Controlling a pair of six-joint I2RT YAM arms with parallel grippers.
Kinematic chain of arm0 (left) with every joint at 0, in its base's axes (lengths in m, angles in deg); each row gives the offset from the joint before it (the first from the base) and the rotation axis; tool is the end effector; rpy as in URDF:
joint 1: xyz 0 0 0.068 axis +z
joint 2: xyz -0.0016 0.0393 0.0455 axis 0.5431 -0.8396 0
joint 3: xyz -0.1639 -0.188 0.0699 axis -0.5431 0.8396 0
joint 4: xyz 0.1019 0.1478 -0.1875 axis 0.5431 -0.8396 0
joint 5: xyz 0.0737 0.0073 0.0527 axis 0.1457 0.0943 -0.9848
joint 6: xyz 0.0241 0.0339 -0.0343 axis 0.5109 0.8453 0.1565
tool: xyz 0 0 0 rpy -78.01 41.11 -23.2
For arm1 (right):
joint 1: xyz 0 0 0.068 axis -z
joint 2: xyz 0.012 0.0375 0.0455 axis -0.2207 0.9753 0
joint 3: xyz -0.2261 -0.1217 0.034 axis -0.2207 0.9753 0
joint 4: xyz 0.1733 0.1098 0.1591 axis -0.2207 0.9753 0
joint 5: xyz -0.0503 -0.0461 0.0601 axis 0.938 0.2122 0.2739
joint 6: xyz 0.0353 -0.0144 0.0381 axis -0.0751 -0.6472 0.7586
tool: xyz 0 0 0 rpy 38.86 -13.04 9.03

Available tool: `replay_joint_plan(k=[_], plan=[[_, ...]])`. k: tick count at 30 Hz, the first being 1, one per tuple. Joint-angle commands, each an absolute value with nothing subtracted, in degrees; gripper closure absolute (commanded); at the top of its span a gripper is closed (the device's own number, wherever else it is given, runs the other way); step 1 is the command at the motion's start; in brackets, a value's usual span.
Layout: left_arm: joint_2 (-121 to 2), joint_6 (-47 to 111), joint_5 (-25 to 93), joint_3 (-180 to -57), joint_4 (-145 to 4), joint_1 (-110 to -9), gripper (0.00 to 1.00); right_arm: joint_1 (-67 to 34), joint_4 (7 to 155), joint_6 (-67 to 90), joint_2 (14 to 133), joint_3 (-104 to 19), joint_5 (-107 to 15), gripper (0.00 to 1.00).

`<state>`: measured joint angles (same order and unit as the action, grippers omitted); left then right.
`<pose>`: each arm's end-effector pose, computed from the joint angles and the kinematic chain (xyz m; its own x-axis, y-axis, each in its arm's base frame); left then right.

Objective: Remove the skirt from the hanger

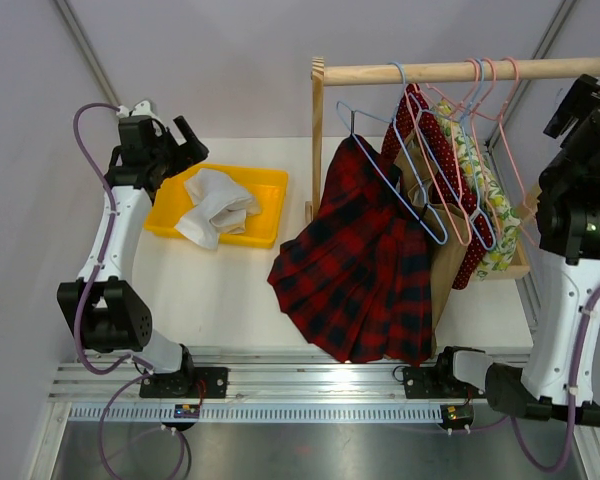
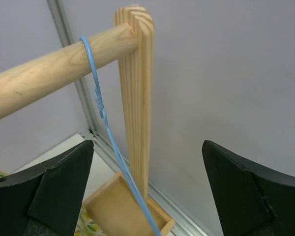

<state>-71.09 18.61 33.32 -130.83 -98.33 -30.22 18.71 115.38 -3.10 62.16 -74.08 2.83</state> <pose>0.3497 0.0114 0.3594 -0.4628 -0.4455 -0.7664 -0.1398 0.8904 -0.4332 0.1882 -0.0429 0.5480 -0.0555 -0.0962 -0.9938 0.7265 0.6789 -0.1063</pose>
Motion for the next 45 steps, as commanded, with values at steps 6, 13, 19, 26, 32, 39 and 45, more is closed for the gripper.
replay_joint_plan(k=[6, 13, 19, 26, 32, 39, 45], plan=[[-67.24, 19.82, 34.75, -129.88, -95.4, -30.17, 0.01, 18.9, 124.52, 12.76, 52.91, -72.08, -34.39, 0.0], [-66.36, 20.17, 34.4, -129.7, -95.23, -30.17, 0.01, 18.9, 125.75, 16.02, 53.6, -63.18, -54.98, 0.1], [-66.27, 20.09, 34.66, -129.53, -95.05, -30.09, 0.01, 18.9, 124.78, 15.06, 53.95, -63.08, -49.27, 0.12], [-66.09, 20.18, 34.58, -129.44, -94.96, -30.08, 0.01, 18.9, 124.17, 15.24, 54.48, -63.26, -49.26, 0.14], [-66.36, 20.18, 34.66, -129.44, -94.96, -30.09, 0.01, 18.9, 123.99, 15.41, 51.76, -64.75, -49.27, 0.07], [-66.27, 20.18, 34.75, -129.35, -94.88, -30.09, 0.01, 18.9, 123.28, 15.15, 48.94, -65.28, -44.44, 0.07], [-66.09, 20.18, 34.93, -129.35, -94.87, -30.17, 0.01, 18.9, 123.46, 15.5, 50.08, -64.05, -40.39, 0.1]])
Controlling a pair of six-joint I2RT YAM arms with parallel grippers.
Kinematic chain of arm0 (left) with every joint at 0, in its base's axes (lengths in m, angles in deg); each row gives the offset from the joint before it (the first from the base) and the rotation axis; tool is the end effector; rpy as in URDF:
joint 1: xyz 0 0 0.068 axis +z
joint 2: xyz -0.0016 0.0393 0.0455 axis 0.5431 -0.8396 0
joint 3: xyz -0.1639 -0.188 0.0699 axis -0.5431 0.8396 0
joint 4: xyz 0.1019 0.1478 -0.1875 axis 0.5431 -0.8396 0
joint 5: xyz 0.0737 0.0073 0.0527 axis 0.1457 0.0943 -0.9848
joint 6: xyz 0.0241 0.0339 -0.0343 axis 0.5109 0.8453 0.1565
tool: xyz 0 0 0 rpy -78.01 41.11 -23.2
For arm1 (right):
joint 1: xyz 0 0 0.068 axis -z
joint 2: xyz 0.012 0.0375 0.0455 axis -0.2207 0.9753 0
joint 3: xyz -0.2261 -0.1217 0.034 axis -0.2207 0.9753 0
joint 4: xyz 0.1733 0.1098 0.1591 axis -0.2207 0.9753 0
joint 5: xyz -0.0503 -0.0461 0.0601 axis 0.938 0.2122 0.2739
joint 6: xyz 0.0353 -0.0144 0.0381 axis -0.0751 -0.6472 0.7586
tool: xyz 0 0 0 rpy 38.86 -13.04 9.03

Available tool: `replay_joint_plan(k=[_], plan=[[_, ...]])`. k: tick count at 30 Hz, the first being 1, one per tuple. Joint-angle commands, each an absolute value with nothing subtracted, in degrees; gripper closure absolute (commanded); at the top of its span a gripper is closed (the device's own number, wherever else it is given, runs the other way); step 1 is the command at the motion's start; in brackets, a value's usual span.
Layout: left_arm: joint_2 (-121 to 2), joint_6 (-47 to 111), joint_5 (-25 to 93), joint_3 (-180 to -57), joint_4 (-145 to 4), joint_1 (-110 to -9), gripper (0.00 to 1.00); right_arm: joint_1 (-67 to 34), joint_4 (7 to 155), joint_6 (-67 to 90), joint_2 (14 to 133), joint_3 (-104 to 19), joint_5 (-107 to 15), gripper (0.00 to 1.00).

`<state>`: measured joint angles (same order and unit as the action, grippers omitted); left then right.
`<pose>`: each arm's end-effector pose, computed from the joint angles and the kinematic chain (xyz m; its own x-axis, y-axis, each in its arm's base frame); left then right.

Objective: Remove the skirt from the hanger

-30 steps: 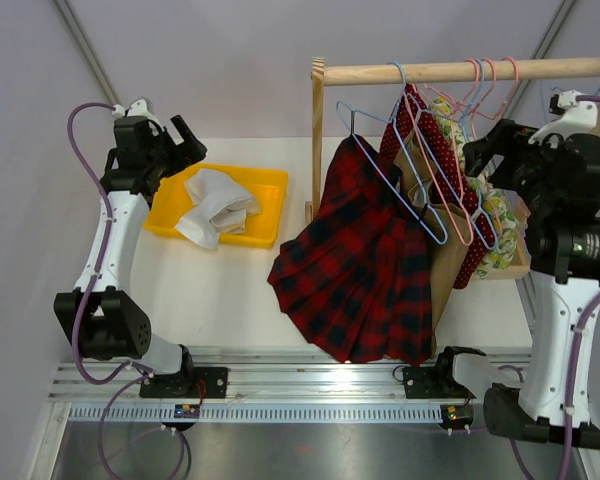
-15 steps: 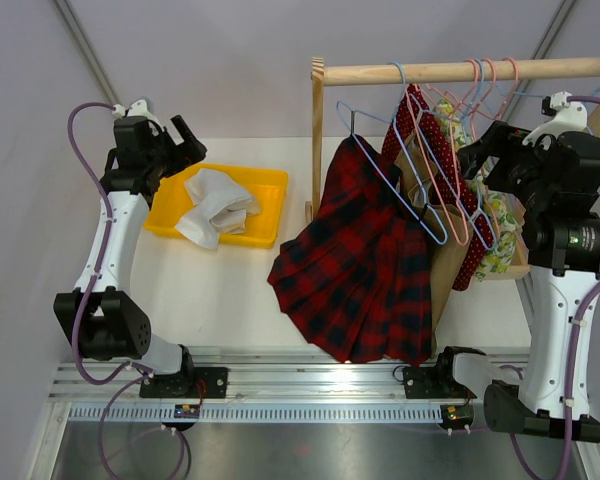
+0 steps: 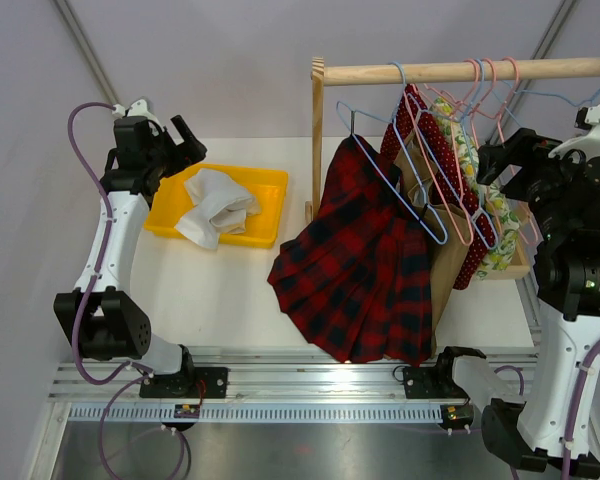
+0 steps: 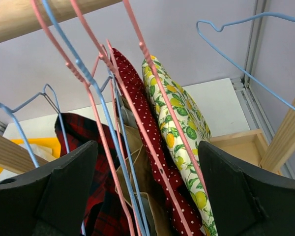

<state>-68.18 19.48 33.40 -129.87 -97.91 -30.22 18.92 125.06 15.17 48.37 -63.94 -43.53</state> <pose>0.3374 0.0108 0.3708 -0.4330 -0.4304 -0.7920 -0.1141 0.8977 -0.4255 0.1333 -0.0108 0.5193 -0.0594 0.1901 -0.9800 0.0214 0.9817 0.1891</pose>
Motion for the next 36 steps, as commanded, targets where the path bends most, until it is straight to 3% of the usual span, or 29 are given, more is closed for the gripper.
replay_joint_plan(k=[1, 7, 11, 15, 19, 20, 23, 28, 31, 36], plan=[[-66.18, 20.18, 34.84, -129.35, -94.87, -30.17, 0.01, 18.9, 123.46, 15.41, 50.26, -63.88, -39.78, 0.11], [-66.09, 20.18, 35.02, -129.35, -94.87, -30.09, 0.01, 18.9, 122.76, 14.89, 52.02, -62.65, -38.19, 0.29], [-66.01, 20.18, 35.11, -129.44, -94.79, -30.08, 0.01, 18.9, 122.67, 14.71, 52.99, -62.29, -38.36, 0.55], [-66.01, 20.35, 35.19, -129.44, -94.87, -30.17, 0.01, 18.9, 122.23, 14.8, 53.6, -61.77, -38.54, 0.64], [-65.57, 20.79, 37.46, -129.27, -93.74, -30.17, 0.01, 18.9, 122.15, 14.62, 53.78, -61.68, -38.54, 0.96], [-65.13, 20.96, 38.96, -129.18, -93.12, -30.26, 0.01, 18.9, 122.23, 14.71, 53.61, -61.76, -38.45, 1.0], [-63.99, 25.59, 36.36, -130.75, -93.02, -35.67, 0.01, 18.9, 122.84, 14.71, 52.99, -63.25, -36.8, 1.0], [-67.67, 34.58, 22.11, -152.22, -106.53, -50.54, 0.01, 18.9, 125.21, 14.18, 52.55, -68.87, -32.48, 1.0], [-70.83, 34.68, 25.26, -166.73, -111.47, -56.88, 0.01, 18.81, 126.36, 14.18, 52.29, -71.77, -32.13, 1.0], [-69.53, 35.03, 31.47, -172.87, -109.92, -67.51, 0.01, 18.55, 127.15, 14.18, 50.88, -75.03, -31.6, 1.0]])
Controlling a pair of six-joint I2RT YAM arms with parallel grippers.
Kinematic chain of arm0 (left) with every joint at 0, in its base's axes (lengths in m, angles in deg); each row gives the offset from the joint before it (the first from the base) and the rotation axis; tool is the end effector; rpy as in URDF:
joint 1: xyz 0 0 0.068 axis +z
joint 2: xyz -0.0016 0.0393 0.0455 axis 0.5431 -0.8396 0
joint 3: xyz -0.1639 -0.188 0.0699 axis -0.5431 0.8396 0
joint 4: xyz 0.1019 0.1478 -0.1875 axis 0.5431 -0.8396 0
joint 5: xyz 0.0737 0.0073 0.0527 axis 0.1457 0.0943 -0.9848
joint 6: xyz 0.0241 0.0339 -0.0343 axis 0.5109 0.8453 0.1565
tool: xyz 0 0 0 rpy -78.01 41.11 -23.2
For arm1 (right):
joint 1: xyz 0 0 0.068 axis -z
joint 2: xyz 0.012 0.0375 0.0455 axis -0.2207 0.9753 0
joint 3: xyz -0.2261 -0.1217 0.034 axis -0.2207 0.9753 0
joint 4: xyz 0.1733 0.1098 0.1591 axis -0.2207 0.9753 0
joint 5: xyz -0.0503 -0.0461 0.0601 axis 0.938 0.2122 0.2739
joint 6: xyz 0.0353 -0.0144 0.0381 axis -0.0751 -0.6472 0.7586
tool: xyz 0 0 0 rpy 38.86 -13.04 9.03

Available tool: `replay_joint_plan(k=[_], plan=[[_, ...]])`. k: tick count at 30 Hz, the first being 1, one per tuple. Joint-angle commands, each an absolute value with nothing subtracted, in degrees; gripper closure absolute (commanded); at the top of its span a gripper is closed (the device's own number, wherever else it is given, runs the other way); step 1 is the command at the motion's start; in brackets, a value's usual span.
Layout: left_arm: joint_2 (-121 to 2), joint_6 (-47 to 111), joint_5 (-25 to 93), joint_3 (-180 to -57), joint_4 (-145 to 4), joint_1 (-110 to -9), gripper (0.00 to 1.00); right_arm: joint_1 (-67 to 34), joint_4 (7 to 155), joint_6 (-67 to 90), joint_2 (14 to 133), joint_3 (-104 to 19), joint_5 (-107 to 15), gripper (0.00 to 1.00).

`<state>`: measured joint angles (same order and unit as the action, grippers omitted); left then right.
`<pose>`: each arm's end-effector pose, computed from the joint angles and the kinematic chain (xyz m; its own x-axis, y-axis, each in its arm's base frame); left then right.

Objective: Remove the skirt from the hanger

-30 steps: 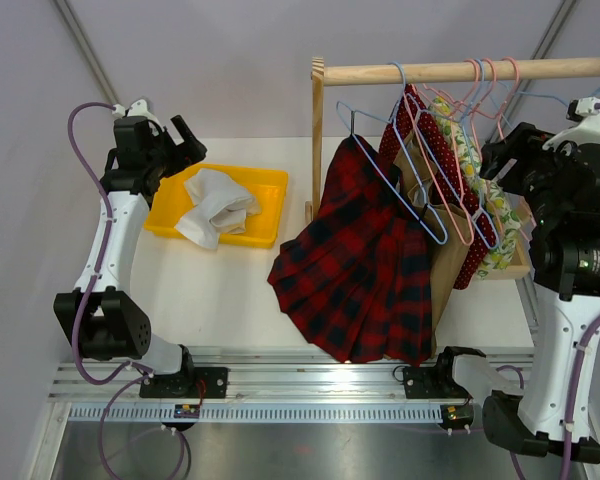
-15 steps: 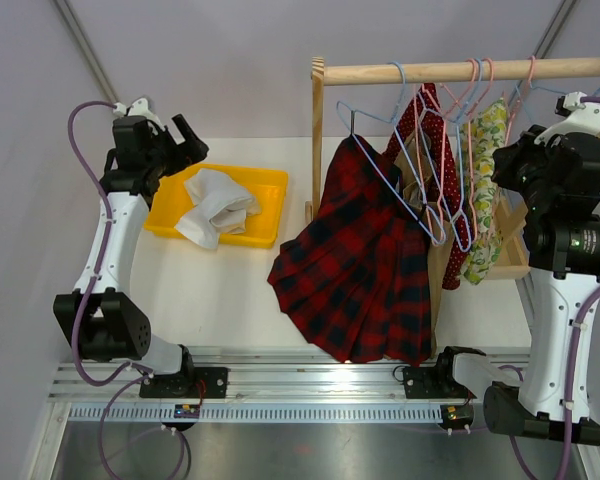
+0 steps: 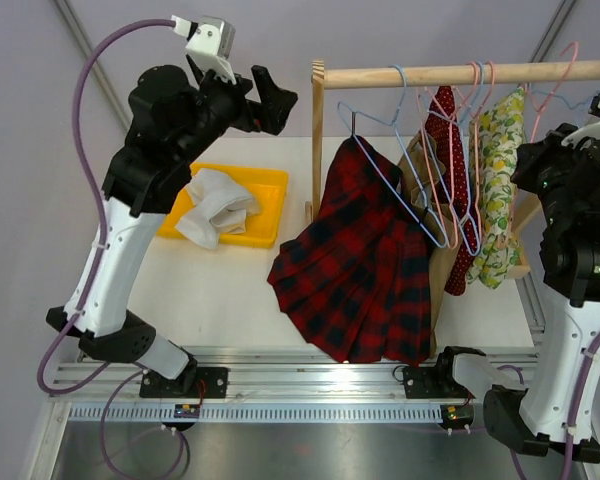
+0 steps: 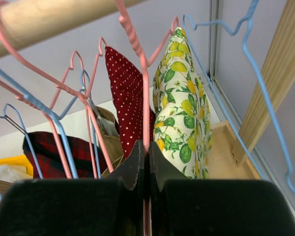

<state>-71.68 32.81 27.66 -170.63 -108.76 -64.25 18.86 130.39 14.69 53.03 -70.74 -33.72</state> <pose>0.2384 -0.1469 0.5564 -0.1033 -0.1623 -0.9813 0.5408 0.8189 -0.1923 0.1417 -0.0176 0.5290 -0.0844 0.1848 -0.9792 0.1964 0.9665 0.1655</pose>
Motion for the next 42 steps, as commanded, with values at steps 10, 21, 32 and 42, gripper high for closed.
replay_joint_plan(k=[10, 21, 32, 42], plan=[[-63.37, 35.29, 54.69, -155.73, -93.39, -83.85, 0.01, 17.94, 131.2, 16.46, 46.23, -79.35, -28.43, 1.0], [-74.52, 27.66, 65.33, -157.03, -72.66, -97.23, 0.01, 17.41, 129.53, 21.39, 34.1, -70.21, -35.63, 1.0], [-91.4, 13.59, 73.24, -171.1, -59.12, -100.04, 0.01, 13.01, 130.14, 21.65, 28.65, -74.5, -39.5, 1.0], [-93.35, 22.36, 64.83, -170.67, -69.82, -102.42, 0.01, 11.08, 130.14, 24.72, 27.76, -78.29, -45.3, 1.0]])
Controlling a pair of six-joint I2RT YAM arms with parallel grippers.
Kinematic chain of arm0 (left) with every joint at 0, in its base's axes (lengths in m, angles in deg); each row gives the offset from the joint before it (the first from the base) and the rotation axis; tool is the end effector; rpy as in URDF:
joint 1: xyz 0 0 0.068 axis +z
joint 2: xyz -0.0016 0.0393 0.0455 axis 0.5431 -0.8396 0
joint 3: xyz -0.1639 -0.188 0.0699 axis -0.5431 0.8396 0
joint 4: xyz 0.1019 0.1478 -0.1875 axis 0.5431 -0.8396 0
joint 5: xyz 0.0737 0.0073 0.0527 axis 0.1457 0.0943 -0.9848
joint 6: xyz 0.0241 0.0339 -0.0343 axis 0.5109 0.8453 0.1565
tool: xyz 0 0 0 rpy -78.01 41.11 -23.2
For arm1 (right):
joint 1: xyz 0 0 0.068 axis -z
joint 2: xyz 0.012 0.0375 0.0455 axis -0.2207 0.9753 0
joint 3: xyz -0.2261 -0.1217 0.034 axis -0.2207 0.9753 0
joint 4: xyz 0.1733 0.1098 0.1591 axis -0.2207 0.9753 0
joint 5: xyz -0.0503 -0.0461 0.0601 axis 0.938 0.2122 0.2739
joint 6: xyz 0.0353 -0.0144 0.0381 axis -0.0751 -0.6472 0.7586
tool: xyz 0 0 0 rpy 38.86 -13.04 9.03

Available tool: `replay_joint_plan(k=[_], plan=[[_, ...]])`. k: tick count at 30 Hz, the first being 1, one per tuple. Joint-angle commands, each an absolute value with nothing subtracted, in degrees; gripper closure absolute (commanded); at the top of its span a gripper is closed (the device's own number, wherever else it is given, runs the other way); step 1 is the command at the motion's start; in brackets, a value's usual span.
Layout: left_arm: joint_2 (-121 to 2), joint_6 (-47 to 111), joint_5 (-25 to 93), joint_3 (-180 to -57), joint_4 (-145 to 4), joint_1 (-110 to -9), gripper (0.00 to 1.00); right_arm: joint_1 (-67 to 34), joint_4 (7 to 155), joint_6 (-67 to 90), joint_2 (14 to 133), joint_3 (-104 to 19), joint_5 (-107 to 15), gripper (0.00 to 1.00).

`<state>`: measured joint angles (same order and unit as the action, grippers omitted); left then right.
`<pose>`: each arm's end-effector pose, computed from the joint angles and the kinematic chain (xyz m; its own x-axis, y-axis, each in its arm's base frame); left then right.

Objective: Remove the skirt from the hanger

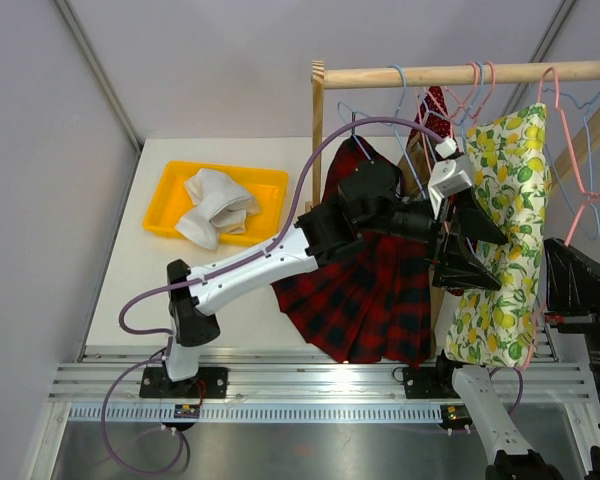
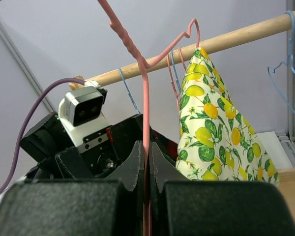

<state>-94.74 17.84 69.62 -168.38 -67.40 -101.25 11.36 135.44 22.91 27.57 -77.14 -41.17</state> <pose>0.1362 -0.4104 0.4808 -0.3092 -0.0775 -0.9478 0.8669 -0.4328 -0.2474 -0.0765 0.0003 0.5460 0.3007 0.3211 -0.8981 -0.1810 0.9437 0.2768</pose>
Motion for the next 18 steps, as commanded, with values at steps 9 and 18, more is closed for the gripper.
replay_joint_plan(k=[9, 18], plan=[[-87.36, 31.16, 44.95, -162.22, -70.18, -104.88, 0.01, 11.08, 129.7, 27.27, 27.94, -79.34, -50.93, 1.0], [-89.21, 29.93, 47.32, -163.81, -71.06, -105.5, 1.0, 11.08, 128.74, 27.01, 27.68, -77.77, -50.41, 1.0]])
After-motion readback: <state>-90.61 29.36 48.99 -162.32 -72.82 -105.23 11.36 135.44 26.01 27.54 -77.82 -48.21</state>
